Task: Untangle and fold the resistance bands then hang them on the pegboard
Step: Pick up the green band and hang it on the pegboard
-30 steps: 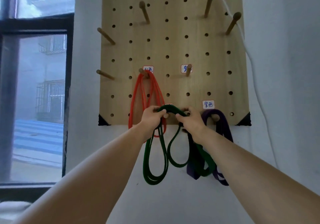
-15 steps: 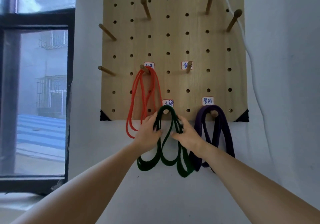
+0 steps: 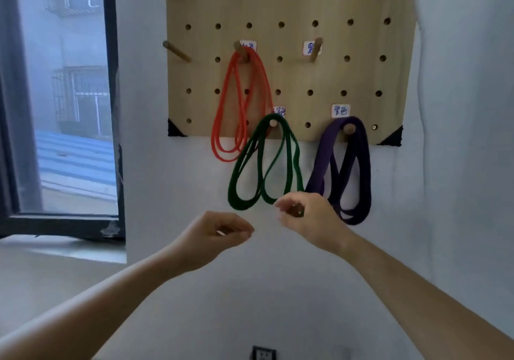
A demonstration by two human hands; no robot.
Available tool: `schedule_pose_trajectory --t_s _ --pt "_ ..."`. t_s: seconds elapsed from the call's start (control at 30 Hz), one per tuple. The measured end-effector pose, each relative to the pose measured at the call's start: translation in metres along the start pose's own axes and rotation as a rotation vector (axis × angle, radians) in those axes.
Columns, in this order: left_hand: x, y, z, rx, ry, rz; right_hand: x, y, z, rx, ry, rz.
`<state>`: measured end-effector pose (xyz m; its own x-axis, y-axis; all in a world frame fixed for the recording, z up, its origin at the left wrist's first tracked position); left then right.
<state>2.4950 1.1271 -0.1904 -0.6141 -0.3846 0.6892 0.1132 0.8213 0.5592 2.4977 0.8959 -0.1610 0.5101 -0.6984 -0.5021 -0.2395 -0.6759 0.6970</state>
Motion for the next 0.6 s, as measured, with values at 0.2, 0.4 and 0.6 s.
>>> schedule_pose_trajectory --t_s 0.2,0.4,0.6 --pt "-0.076 -0.034 0.074 0.019 0.266 0.143 0.023 -0.082 0.058 -0.248 -0.117 -0.154" --pt "-0.174 -0.101 0.170 -0.050 0.565 0.154 0.081 -0.218 0.117 -0.586 -0.268 -0.084" --pt "-0.265 -0.184 0.291 -0.084 0.865 0.165 0.137 -0.347 0.217 -0.852 -0.422 -0.061"
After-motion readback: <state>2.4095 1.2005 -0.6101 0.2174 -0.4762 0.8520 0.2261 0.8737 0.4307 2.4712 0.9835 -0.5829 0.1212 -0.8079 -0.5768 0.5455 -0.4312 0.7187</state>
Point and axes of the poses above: each hand's wrist, its own z-axis away from the middle knuckle, its own y-axis out of the back of the hand, x = y × z, the point moved 3 cm from there along -z, towards the middle knuckle, and after that the axes turned 4 degrees about z, right-handed, at the moved point
